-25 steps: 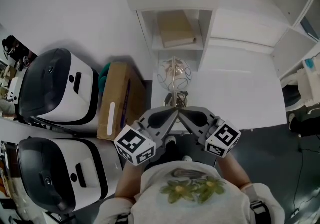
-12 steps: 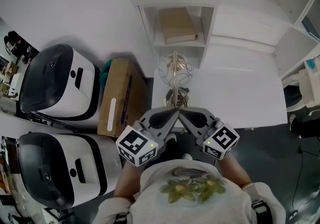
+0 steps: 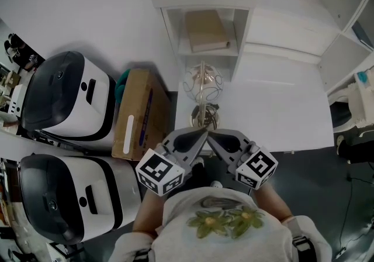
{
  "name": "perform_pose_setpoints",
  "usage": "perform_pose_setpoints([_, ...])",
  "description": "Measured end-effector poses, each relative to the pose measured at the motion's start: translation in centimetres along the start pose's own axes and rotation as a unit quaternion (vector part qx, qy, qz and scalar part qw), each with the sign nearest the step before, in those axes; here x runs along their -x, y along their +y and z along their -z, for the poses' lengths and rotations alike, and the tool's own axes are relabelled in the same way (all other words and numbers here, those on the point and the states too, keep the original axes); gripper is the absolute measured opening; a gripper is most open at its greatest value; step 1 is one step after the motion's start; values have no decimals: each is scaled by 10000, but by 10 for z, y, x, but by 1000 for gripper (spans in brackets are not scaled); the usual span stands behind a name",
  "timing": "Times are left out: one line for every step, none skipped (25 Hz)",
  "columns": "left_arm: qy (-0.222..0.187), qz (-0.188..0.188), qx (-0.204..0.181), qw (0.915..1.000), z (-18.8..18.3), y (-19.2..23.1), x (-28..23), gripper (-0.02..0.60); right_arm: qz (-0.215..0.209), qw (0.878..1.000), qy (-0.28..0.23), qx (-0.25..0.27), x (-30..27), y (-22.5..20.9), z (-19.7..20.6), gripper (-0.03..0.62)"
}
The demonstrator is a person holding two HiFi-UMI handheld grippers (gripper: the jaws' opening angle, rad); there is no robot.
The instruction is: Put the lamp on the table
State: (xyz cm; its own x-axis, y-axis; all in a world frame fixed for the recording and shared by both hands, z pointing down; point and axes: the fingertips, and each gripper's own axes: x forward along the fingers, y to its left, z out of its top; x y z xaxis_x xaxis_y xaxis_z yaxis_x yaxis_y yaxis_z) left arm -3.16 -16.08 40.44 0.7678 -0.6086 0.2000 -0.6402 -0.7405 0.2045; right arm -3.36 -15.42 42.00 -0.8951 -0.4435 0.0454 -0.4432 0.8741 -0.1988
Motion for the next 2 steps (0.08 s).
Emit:
perform_pose_setpoints([17, -9, 5, 10000, 1, 0, -1, 28, 22, 10000, 3, -23, 2, -1, 1, 31])
perform_pose_setpoints([33, -17, 10, 10000, 2, -1, -1, 28, 44, 10000, 5, -46, 3, -1, 1, 31])
